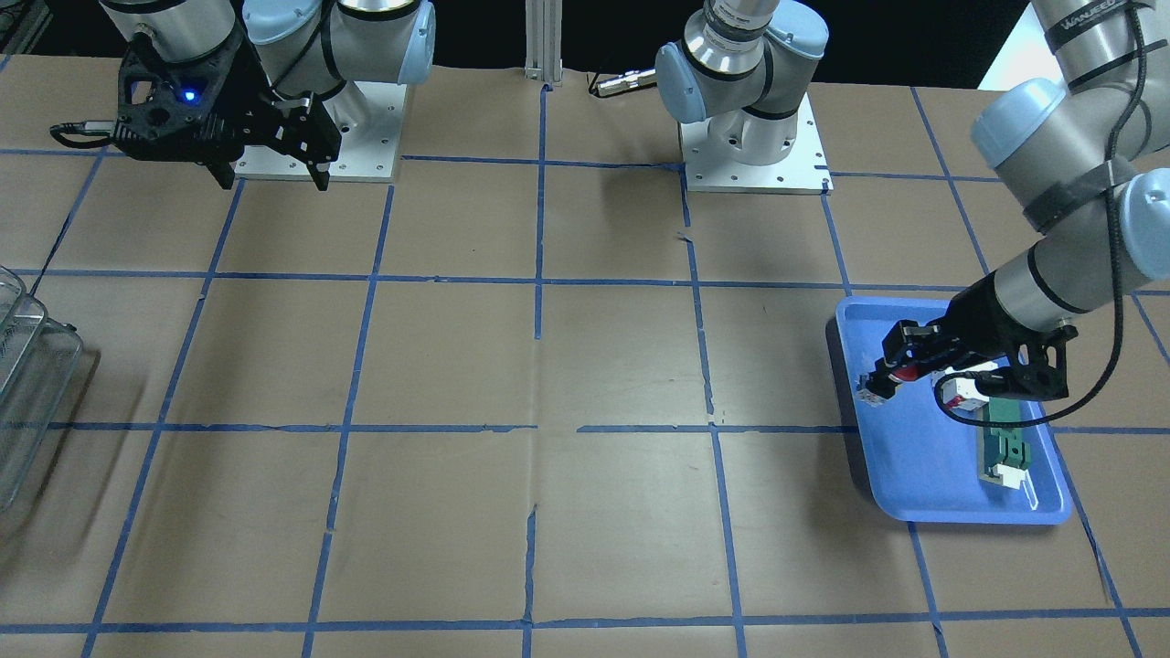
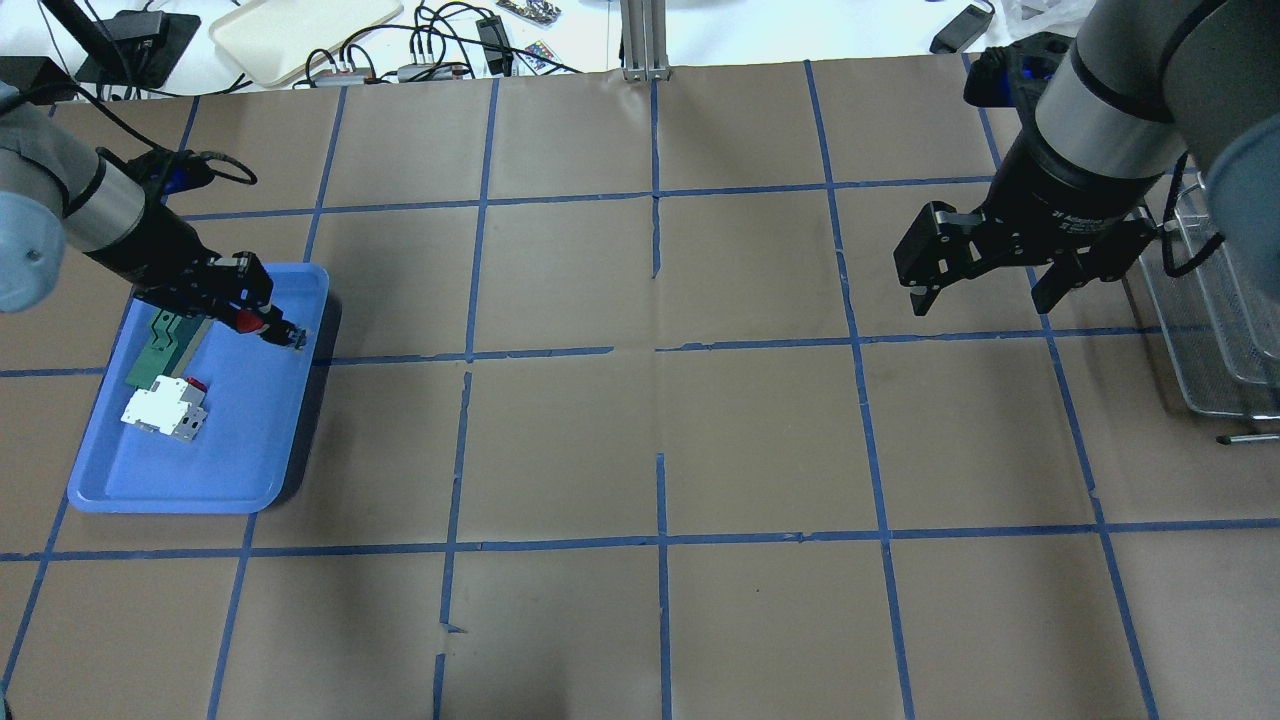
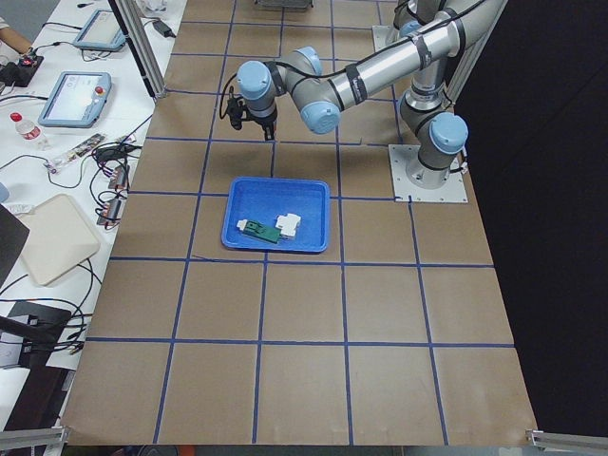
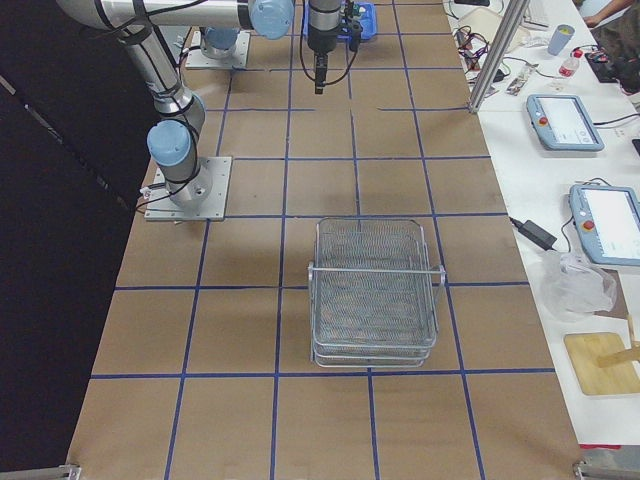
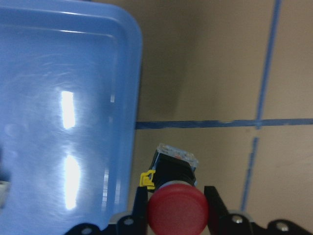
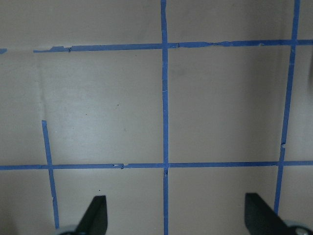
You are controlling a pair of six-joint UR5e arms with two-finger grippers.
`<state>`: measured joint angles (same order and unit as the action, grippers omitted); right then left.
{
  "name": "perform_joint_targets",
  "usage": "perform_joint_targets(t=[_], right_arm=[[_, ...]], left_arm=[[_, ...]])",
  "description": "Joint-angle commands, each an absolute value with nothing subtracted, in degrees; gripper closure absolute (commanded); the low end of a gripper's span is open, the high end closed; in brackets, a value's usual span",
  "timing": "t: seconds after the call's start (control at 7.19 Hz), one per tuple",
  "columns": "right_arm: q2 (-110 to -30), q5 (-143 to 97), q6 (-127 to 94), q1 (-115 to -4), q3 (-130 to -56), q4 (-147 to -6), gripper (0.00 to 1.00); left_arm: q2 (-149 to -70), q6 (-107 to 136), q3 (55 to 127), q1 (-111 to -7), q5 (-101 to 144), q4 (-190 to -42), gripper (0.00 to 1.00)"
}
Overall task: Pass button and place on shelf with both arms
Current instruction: 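Lift the button with the left gripper and carry it toward the right gripper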
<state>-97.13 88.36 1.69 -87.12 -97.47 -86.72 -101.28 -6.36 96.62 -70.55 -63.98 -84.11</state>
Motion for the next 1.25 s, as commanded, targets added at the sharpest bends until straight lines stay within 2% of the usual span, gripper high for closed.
perform_joint_targets(t=[0.0, 0.28, 0.56, 1.11], right_arm=[[-94.2, 87.6, 1.4, -80.7, -96.8, -86.3, 0.0], [-93.8, 76.2, -1.6, -74.2, -96.2, -86.0, 0.0], [-93.8, 68.8, -16.2, -74.0, -96.1, -86.1, 0.0], [-92.6, 46.4, -37.5, -73.7, -94.5, -87.2, 0.0]], left_arm=[[-101.6, 14.5, 95.1, -79.2, -46.0, -82.9, 1.0], [-102.3, 23.6, 95.6, -85.1, -34.4, -81.0, 1.0], [-102.7, 27.6, 95.3, -90.3, -23.9, -80.1, 1.0], [-104.2, 35.1, 95.3, -93.3, -17.5, -77.7, 1.0]])
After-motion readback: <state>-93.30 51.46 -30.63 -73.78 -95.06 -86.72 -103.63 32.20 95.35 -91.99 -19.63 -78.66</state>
